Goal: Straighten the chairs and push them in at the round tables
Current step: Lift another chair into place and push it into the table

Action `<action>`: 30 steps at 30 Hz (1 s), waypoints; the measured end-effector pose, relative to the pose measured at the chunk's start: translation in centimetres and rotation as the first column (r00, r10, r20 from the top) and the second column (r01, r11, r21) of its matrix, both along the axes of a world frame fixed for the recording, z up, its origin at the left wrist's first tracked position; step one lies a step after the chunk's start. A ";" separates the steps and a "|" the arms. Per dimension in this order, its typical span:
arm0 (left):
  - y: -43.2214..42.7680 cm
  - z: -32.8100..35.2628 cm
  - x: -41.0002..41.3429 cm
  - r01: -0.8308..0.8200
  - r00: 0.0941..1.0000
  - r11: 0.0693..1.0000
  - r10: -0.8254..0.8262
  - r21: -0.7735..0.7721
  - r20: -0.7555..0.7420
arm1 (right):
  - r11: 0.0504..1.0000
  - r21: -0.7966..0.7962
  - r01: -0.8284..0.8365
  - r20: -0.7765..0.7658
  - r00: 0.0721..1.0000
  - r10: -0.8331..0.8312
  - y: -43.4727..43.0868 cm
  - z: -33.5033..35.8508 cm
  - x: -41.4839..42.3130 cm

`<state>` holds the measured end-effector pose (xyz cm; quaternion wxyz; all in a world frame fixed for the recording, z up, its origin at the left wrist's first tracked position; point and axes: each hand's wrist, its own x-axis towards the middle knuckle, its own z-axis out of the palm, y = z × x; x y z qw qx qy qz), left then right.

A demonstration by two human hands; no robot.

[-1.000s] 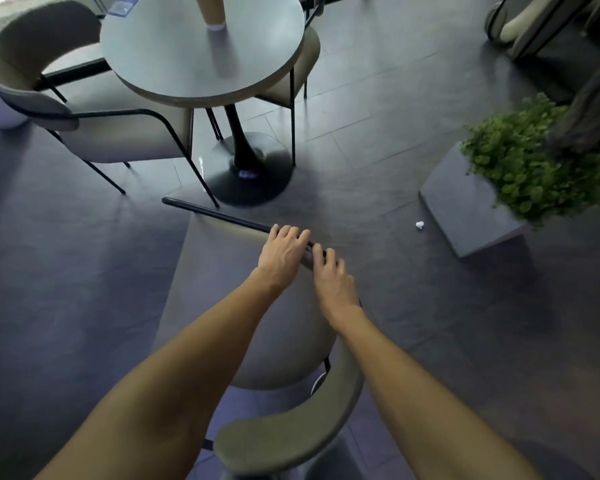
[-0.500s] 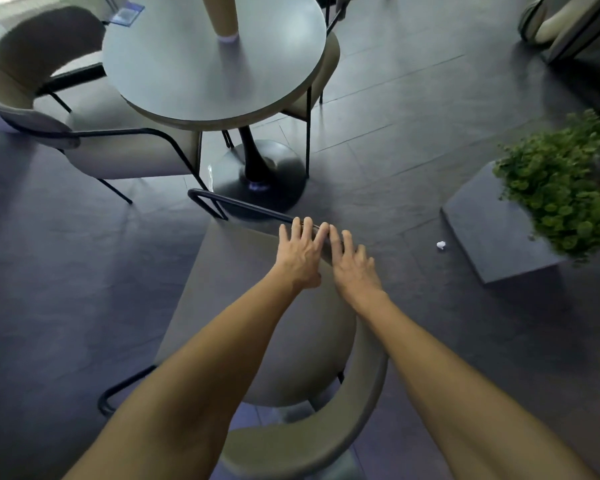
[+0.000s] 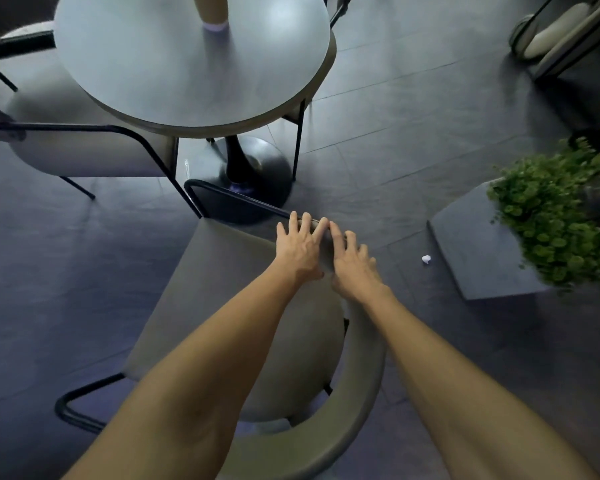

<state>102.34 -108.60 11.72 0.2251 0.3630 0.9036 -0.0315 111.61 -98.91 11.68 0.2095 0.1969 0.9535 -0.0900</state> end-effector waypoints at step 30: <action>-3.2 6.4 20.1 -0.727 0.683 0.683 0.730 -0.067 0.025 | 0.495 -0.006 -0.869 -0.002 0.495 0.869 4.0 7.7 7.2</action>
